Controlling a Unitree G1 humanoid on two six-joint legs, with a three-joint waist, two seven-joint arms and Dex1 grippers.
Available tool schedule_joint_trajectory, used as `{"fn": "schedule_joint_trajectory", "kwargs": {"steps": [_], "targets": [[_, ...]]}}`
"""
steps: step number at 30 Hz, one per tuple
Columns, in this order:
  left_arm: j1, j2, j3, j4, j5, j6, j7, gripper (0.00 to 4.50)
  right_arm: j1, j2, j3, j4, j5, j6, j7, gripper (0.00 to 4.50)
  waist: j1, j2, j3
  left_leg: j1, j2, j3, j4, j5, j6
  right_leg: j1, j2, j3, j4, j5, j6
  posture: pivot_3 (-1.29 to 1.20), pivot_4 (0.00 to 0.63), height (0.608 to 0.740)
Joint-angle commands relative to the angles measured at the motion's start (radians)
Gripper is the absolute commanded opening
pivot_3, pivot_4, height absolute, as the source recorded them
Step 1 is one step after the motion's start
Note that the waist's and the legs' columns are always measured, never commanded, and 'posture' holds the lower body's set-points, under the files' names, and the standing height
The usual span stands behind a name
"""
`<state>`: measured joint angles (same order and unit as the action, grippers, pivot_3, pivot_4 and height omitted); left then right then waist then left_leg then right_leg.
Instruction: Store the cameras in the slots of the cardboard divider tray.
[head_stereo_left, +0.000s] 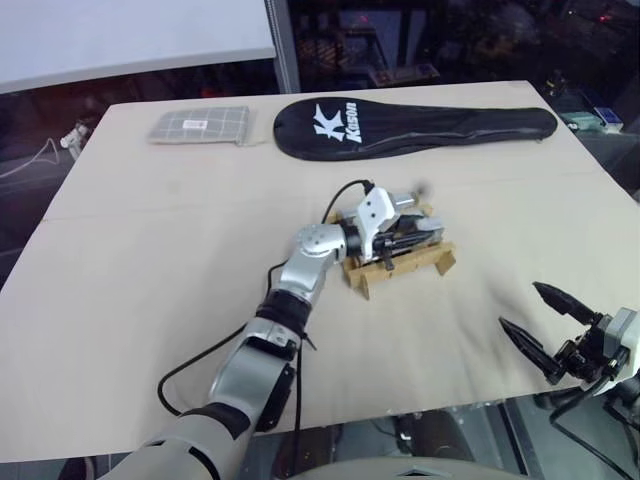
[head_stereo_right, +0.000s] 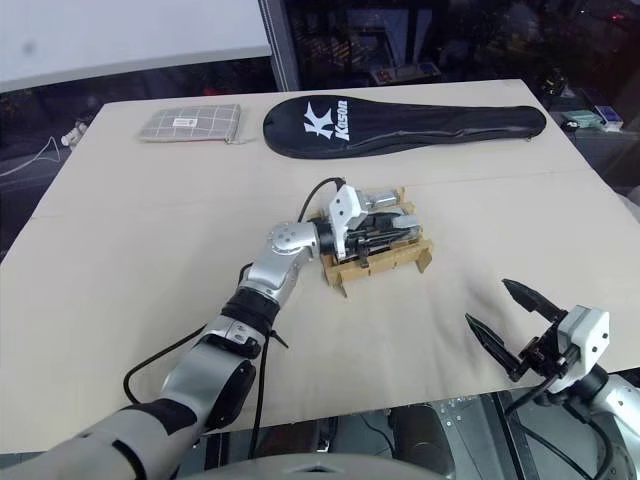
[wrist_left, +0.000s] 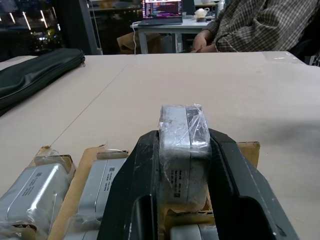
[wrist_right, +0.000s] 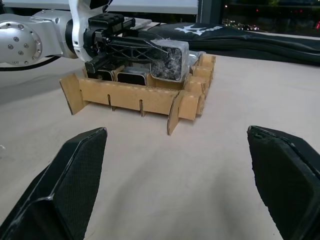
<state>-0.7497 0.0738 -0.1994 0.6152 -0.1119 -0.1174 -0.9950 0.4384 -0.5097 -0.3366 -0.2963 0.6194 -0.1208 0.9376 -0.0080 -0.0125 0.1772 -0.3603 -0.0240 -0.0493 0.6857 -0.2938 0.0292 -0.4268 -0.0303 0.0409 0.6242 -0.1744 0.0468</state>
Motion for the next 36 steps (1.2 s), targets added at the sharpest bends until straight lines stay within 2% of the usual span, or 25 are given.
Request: {"fn": "schedule_joint_trajectory", "kwargs": {"steps": [1,4,10,11,12,18,22,25,29,32,36], "targets": [[0.046,0.001,-0.023,0.004,0.007,0.035,-0.012,0.72,0.001,-0.002,-0.033,-0.015,0.005,-0.022,0.013,4.45,-0.001,0.001,-0.001,0.0,0.0,0.0,0.0,0.0,0.0,0.0,0.0,0.0,0.0,0.0,0.0,0.0,0.15,0.74],[0.055,0.004,-0.023,-0.013,0.008,0.075,-0.003,0.72,-0.004,-0.003,-0.033,-0.013,0.003,-0.022,0.017,4.45,-0.001,0.002,-0.002,0.0,0.0,0.0,0.0,0.0,0.0,0.0,0.0,0.0,0.0,0.0,0.0,0.0,0.15,0.74],[0.057,0.003,-0.012,-0.033,0.002,0.092,0.007,3.69,-0.003,-0.003,-0.033,-0.011,-0.002,-0.022,0.023,4.5,-0.002,0.002,-0.002,0.001,0.0,0.0,0.0,0.0,0.0,0.003,0.0,0.0,0.0,0.0,0.0,0.0,0.15,0.74],[0.057,0.003,-0.011,-0.034,-0.001,0.098,0.006,4.12,-0.002,-0.003,-0.034,-0.012,-0.003,-0.022,0.023,4.5,-0.003,0.002,-0.002,0.001,0.0,0.0,0.0,0.0,0.0,0.003,0.0,0.0,0.0,0.0,0.0,0.0,0.15,0.74],[0.056,0.004,-0.01,-0.03,0.002,0.092,0.012,4.35,-0.001,-0.002,-0.033,-0.012,-0.003,-0.022,0.022,4.5,-0.003,0.002,-0.002,0.001,0.0,0.0,0.0,0.0,0.0,0.003,0.0,0.0,0.0,0.0,0.0,0.0,0.15,0.74],[0.06,0.009,-0.013,-0.049,0.0,0.076,0.013,4.35,0.004,0.0,-0.034,-0.014,-0.004,-0.023,0.023,4.5,-0.003,0.002,-0.002,0.001,0.0,0.0,0.0,0.0,0.0,0.004,0.0,0.0,0.0,0.0,0.0,0.0,0.15,0.74],[0.093,0.062,0.024,-0.267,-0.083,0.116,-0.041,4.35,0.01,0.001,-0.037,-0.019,-0.002,-0.022,0.021,4.5,-0.008,0.002,-0.001,0.001,0.001,-0.001,0.0,0.0,0.0,0.003,0.0,0.0,0.0,0.0,0.0,0.0,0.15,0.74],[0.162,0.152,0.098,-0.535,-0.204,0.29,-0.03,4.35,0.013,-0.002,-0.045,-0.014,0.002,-0.022,0.025,4.5,-0.012,0.001,0.0,0.0,0.003,-0.002,-0.001,0.0,0.0,-0.003,0.001,0.001,0.001,0.0,0.0,0.0,0.15,0.74],[0.326,0.284,0.208,-0.844,-0.355,0.517,0.04,4.35,0.0,-0.006,-0.048,0.017,0.003,-0.018,0.037,4.5,-0.013,0.002,0.0,0.0,0.005,-0.003,-0.002,0.0,0.0,-0.007,0.001,0.002,0.002,0.0,0.0,0.0,0.15,0.74],[0.52,0.365,0.3,-0.997,-0.378,0.566,0.101,4.35,-0.047,-0.012,-0.037,0.062,-0.002,-0.015,0.055,4.5,-0.006,0.003,0.0,0.0,0.005,-0.002,-0.002,0.0,0.0,-0.006,0.0,0.002,0.001,-0.001,-0.001,0.0,0.15,0.74],[0.77,0.396,0.401,-1.155,-0.36,0.564,0.208,4.35,-0.128,-0.044,-0.031,0.145,-0.003,-0.002,0.103,4.5,-0.007,-0.001,0.002,0.001,0.005,-0.001,-0.002,0.0,0.0,-0.006,-0.001,0.003,0.001,-0.003,-0.004,0.0,0.15,0.74]]}}
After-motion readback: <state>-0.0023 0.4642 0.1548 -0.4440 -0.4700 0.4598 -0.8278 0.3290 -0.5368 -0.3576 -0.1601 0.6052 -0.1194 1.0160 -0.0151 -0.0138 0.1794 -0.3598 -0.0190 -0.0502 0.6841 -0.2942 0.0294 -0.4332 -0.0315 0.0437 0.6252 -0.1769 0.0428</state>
